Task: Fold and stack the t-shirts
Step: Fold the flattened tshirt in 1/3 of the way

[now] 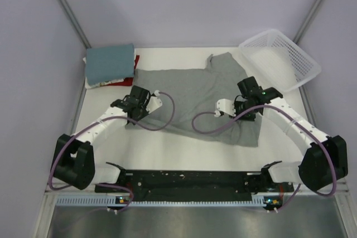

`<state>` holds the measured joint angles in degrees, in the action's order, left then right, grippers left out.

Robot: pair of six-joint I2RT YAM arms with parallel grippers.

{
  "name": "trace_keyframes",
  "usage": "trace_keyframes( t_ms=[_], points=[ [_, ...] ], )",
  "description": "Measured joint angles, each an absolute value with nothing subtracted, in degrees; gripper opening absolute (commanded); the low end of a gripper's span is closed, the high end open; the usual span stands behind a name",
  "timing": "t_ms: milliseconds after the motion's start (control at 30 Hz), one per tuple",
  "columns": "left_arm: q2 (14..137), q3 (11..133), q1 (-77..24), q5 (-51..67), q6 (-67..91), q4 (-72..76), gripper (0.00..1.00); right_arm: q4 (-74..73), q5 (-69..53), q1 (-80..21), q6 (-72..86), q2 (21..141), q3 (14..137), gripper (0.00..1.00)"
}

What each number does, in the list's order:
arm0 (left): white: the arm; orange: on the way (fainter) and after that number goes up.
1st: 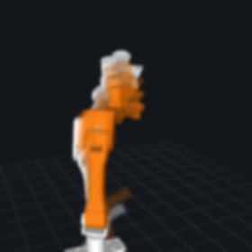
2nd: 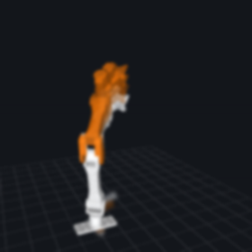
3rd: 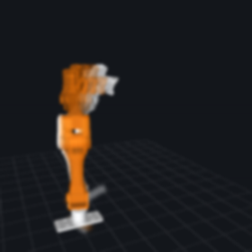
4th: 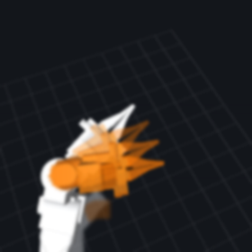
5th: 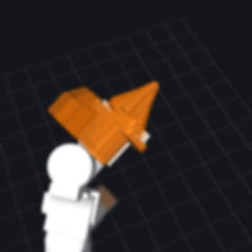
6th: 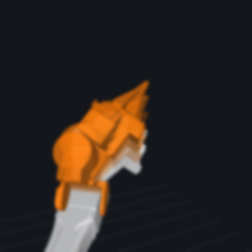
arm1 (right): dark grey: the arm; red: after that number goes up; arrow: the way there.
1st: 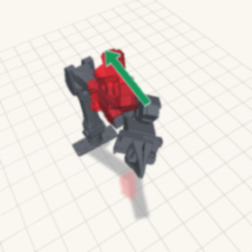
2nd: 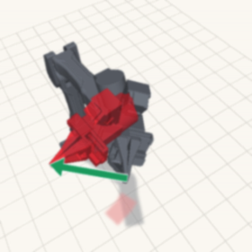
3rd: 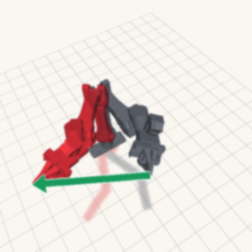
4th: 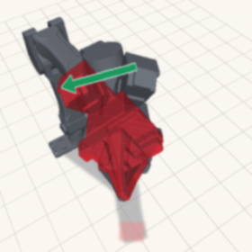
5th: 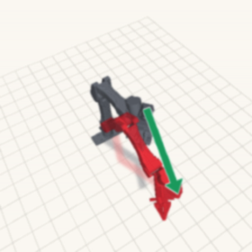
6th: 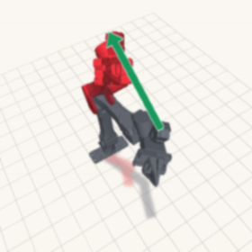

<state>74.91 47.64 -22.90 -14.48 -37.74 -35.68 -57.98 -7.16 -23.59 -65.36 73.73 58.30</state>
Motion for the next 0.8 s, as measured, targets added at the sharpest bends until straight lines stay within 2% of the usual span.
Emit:
trace_keyframes(
  t_ms=[367,800],
  points=[
    [85.6,53.3,-19.1,-15.1,-37.4,-26.7,0.00,-38.7,-7.3,-16.3,-73.0,80.7,59.7,0.00],
    [88.9,57.2,-17.3,-17.2,-37.6,-24.0,0.00,-33.1,-8.3,-12.7,-79.2,85.7,65.8,0.00]
  ],
)
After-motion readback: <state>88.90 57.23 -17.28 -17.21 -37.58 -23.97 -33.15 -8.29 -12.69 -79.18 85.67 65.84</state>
